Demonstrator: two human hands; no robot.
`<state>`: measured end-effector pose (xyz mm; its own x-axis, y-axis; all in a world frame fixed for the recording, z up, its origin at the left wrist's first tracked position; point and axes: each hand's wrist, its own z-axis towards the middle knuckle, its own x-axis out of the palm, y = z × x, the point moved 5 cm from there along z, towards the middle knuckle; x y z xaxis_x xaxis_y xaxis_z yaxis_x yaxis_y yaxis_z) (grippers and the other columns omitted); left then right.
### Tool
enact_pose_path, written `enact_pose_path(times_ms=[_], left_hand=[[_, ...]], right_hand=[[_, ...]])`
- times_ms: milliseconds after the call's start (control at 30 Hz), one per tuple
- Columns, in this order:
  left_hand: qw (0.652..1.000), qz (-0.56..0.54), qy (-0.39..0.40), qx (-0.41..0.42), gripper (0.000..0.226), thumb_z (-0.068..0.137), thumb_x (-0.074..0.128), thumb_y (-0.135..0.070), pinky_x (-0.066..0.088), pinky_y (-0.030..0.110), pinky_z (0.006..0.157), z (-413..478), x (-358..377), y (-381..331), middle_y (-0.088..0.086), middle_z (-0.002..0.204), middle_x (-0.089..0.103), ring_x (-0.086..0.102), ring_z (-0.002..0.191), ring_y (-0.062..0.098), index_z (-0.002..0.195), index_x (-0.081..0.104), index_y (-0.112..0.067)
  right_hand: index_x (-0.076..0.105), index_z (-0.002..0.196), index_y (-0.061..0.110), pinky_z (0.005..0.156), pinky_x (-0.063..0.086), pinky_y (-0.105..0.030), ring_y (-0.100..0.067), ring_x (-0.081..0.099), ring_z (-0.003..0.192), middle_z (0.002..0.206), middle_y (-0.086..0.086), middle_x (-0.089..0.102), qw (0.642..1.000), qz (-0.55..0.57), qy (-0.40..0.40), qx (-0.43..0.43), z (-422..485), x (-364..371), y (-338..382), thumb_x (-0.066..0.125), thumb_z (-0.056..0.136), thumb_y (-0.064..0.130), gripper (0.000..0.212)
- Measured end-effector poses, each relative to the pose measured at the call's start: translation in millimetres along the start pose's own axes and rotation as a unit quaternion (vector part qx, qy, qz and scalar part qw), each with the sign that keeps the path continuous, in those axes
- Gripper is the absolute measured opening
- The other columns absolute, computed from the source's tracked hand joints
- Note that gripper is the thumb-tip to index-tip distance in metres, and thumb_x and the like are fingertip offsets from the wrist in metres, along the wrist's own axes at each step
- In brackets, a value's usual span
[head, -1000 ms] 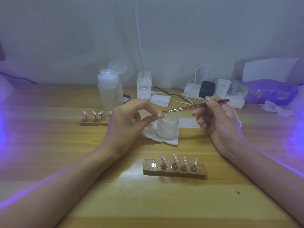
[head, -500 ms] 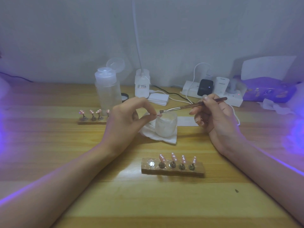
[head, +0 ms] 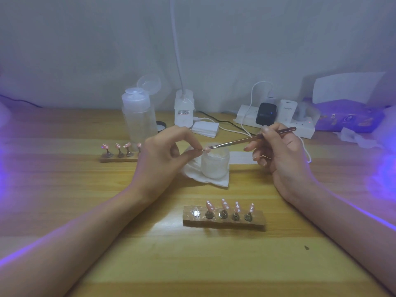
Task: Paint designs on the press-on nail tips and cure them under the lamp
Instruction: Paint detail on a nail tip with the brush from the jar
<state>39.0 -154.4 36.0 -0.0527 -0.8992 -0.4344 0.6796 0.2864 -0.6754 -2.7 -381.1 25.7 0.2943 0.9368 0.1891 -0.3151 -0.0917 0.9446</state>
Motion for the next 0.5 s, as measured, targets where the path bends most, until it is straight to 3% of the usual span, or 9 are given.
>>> enact_pose_path(times_ms=[200, 300, 500], left_hand=[[1.0, -0.014, 0.004, -0.006, 0.015, 0.082, 0.082, -0.014, 0.047, 0.037, 0.058, -0.1, -0.1, 2.5, -0.009, 0.082, 0.064, 0.048, 0.054, 0.023, 0.078, 0.069, -0.021], [1.0, -0.019, 0.005, -0.009, 0.015, 0.082, 0.082, -0.016, 0.044, 0.031, 0.057, 0.1, -0.1, 3.1, -0.015, 0.081, 0.063, 0.046, 0.054, 0.019, 0.077, 0.069, -0.022], [1.0, -0.023, 0.007, -0.017, 0.019, 0.082, 0.081, -0.013, 0.039, 0.02, 0.055, 0.3, 0.2, 1.8, -0.01, 0.083, 0.068, 0.048, 0.055, 0.011, 0.076, 0.068, -0.025]], right_hand=[[0.046, 0.083, 0.02, 0.043, 0.037, -0.018, -0.012, 0.056, 0.048, 0.072, -0.007, 0.073, 0.999, 0.002, 0.034, -0.03, -1.1, 3.7, 3.8, 0.049, 0.103, 0.024, 0.021], [0.045, 0.082, 0.02, 0.041, 0.034, -0.018, -0.012, 0.053, 0.045, 0.068, -0.007, 0.072, 1.0, -0.012, 0.008, -0.012, -0.4, 0.5, 0.8, 0.048, 0.104, 0.02, 0.023], [0.046, 0.083, 0.02, 0.042, 0.036, -0.017, -0.012, 0.056, 0.048, 0.073, -0.007, 0.073, 0.999, 0.003, 0.034, -0.034, -0.6, 2.6, 4.2, 0.05, 0.102, 0.024, 0.02]])
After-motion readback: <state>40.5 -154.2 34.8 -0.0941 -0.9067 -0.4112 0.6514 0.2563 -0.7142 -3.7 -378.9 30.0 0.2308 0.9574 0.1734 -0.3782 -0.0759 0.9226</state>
